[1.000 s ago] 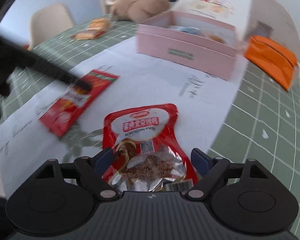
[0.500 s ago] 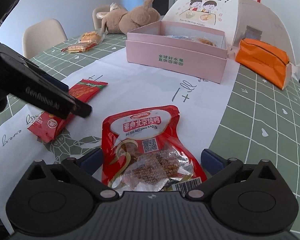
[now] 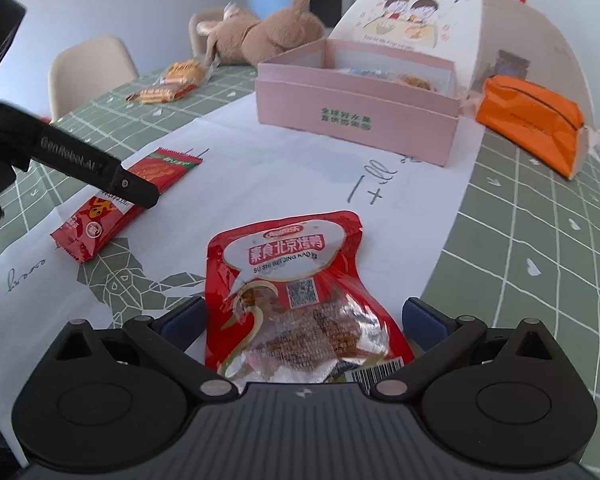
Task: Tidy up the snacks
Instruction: 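Grasp the red spicy-strip packet with left tool while right holds roast-duck packet, then carry both packets over the pink box and open both tools to drop them, then grasp the yellow bread bun with left tool while right grasps wafer packet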
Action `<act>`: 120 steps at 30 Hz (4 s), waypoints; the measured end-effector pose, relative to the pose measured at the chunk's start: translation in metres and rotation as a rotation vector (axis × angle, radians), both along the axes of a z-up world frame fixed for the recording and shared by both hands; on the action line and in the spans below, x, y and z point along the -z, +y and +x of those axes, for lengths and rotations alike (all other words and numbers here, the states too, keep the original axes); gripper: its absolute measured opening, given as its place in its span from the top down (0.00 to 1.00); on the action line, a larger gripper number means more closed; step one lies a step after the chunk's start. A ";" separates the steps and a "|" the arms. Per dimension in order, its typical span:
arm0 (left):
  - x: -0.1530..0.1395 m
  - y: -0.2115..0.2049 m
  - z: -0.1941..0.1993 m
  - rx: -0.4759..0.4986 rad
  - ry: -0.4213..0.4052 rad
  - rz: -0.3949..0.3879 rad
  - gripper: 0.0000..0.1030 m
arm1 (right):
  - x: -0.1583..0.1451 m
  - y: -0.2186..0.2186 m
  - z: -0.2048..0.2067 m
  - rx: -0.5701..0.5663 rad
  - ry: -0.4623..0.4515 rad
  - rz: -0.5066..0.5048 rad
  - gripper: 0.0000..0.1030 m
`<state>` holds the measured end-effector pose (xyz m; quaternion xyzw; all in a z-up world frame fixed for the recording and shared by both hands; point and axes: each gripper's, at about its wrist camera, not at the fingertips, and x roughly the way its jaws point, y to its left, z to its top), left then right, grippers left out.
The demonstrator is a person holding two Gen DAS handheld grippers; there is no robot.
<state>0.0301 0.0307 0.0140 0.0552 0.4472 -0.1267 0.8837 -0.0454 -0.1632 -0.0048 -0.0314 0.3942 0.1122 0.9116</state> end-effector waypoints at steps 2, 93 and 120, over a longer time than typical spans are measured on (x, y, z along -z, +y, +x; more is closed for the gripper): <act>0.000 -0.002 -0.003 0.010 0.000 0.032 0.40 | 0.000 0.002 0.005 -0.012 0.010 -0.013 0.00; -0.059 0.084 0.255 -0.141 -0.142 -0.342 0.48 | -0.058 -0.033 0.241 0.202 0.039 -0.031 0.54; -0.024 0.162 0.130 -0.263 0.016 -0.344 0.63 | -0.069 0.155 0.212 -0.274 0.049 0.096 0.38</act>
